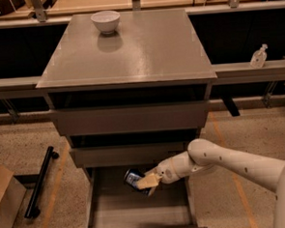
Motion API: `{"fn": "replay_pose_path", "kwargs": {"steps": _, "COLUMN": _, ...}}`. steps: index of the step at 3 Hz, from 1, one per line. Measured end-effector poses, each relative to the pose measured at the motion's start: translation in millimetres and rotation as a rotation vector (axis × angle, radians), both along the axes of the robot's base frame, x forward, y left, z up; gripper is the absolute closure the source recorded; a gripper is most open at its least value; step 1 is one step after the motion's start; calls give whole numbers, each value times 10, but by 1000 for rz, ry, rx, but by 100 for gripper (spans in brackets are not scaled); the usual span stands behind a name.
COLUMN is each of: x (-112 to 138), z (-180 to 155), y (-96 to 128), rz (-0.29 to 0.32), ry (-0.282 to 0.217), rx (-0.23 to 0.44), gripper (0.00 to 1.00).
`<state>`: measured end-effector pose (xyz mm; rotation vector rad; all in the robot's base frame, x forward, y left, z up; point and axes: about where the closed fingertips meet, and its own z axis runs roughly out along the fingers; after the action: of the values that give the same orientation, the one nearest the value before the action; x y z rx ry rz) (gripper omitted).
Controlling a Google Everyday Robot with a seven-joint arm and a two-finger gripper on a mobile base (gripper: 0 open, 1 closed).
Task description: Place pepsi can into bottom drawer
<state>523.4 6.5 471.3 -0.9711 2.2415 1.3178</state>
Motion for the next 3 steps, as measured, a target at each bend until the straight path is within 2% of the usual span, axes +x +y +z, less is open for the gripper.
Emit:
{"fn": "replay_pose_path", "kwargs": {"steps": 1, "x": -42, "z": -451, "y": 150, "rz": 7, "ry": 89, "rx": 6, "gripper": 100}}
{"fn": "replay_pose_path", "kwargs": {"steps": 2, "x": -43, "z": -452, "y": 151, "rz": 7, "ry": 89, "rx": 6, "gripper": 100}}
{"fn": "replay_pose_path", "kwargs": {"steps": 3, "x": -133, "z": -688, "y": 225, "rz": 19, "ry": 155, "rx": 4, "gripper": 100}}
